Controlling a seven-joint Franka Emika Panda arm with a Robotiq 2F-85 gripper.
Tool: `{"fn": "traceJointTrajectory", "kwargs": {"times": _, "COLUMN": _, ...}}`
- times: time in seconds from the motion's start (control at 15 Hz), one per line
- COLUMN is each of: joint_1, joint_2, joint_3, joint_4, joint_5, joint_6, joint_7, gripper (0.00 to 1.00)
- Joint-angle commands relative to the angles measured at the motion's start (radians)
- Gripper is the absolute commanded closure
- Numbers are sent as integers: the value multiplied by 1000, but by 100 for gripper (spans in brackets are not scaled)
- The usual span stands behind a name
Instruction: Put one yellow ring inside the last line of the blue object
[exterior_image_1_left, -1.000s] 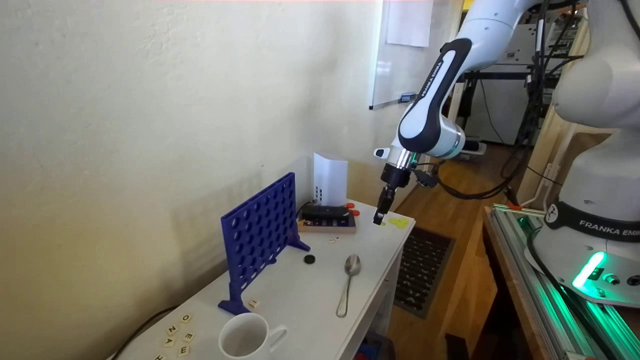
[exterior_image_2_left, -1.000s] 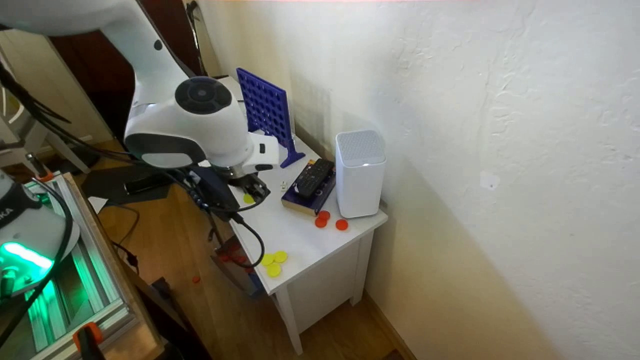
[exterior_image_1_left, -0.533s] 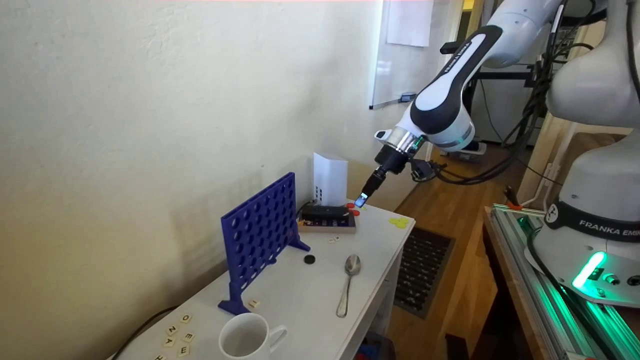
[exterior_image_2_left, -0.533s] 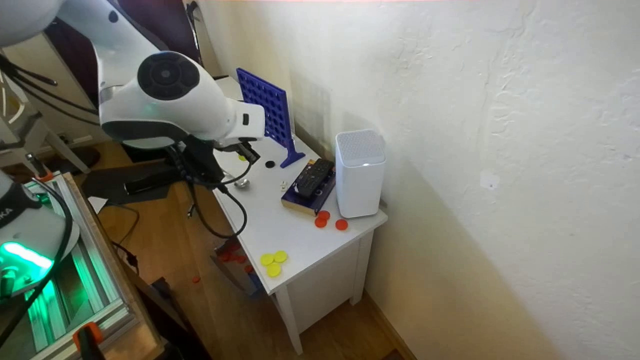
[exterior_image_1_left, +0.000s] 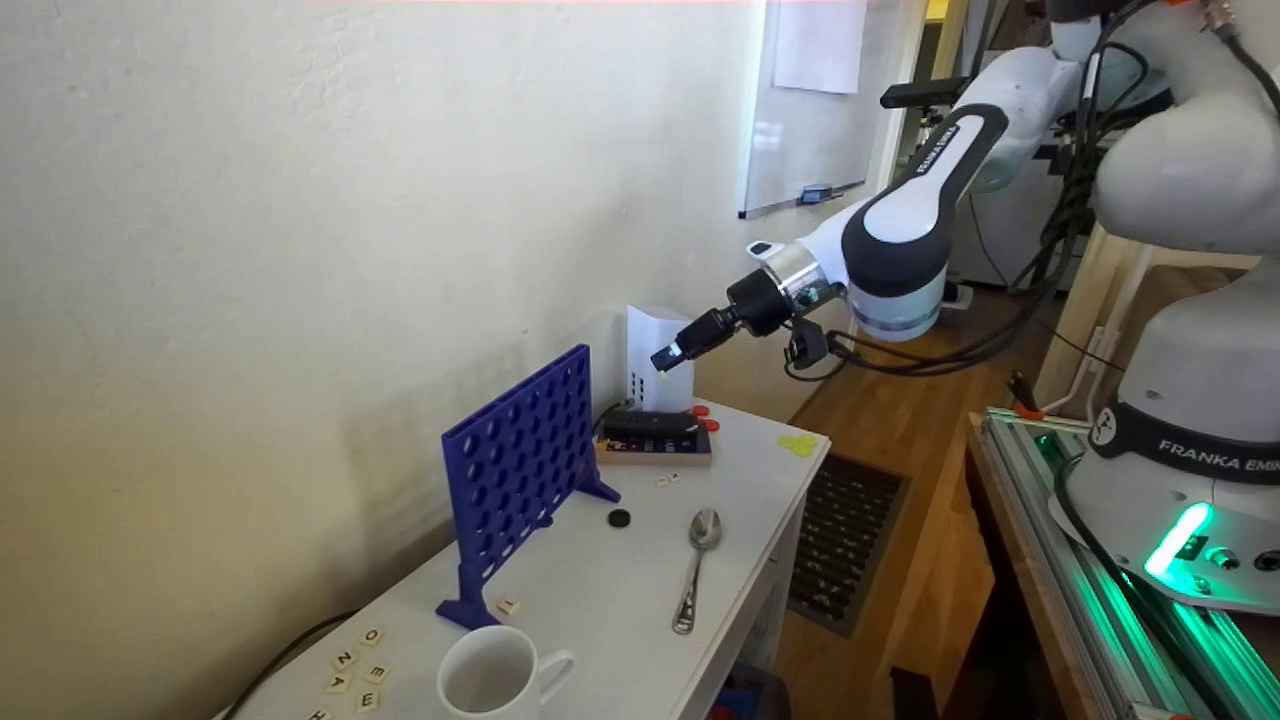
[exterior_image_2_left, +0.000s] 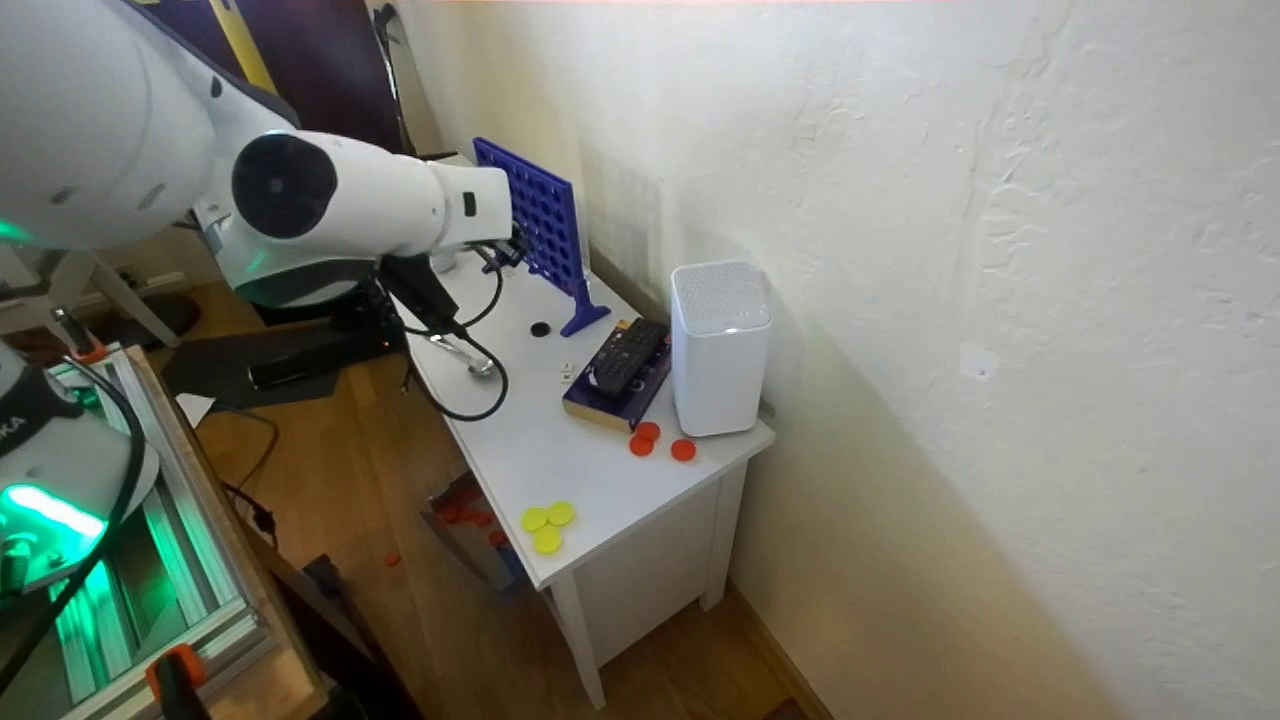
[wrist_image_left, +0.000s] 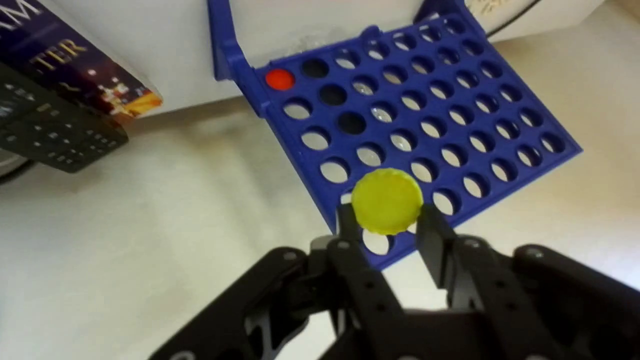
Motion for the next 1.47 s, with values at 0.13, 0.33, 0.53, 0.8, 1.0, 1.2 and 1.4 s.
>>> {"fn": "traceJointTrajectory", "kwargs": {"times": 0.13, "joint_1": 156, "joint_2": 113, "joint_3": -165, "joint_4": 0, "joint_5": -302, "joint_6": 416, "joint_7": 118, "gripper": 91}}
{"fn": "traceJointTrajectory", "kwargs": {"times": 0.33, "joint_1": 272, "joint_2": 126, "joint_3": -274, "joint_4": -3, "joint_5": -407, "joint_6": 671, "joint_7": 120, "gripper": 91}}
{"fn": "traceJointTrajectory", "kwargs": {"times": 0.53, "joint_1": 276, "joint_2": 97, "joint_3": -269, "joint_4": 6, "joint_5": -355, "joint_6": 597, "joint_7": 137, "gripper": 66}}
{"fn": "traceJointTrajectory", "kwargs": {"times": 0.8, "joint_1": 305, "joint_2": 53, "joint_3": -252, "joint_4": 3, "joint_5": -336, "joint_6": 583, "joint_7": 153, "gripper": 91}}
{"fn": "traceJointTrajectory", "kwargs": {"times": 1.0, "joint_1": 301, "joint_2": 120, "joint_3": -172, "joint_4": 16, "joint_5": -314, "joint_6": 587, "joint_7": 12, "gripper": 91}}
{"fn": "traceJointTrajectory", "kwargs": {"times": 1.2, "joint_1": 246, "joint_2": 239, "joint_3": -85, "joint_4": 17, "joint_5": -328, "joint_6": 586, "joint_7": -185, "gripper": 91}}
{"fn": "traceJointTrajectory", "kwargs": {"times": 1.4, "joint_1": 190, "joint_2": 337, "joint_3": -33, "joint_4": 12, "joint_5": -340, "joint_6": 581, "joint_7": -362, "gripper": 91}}
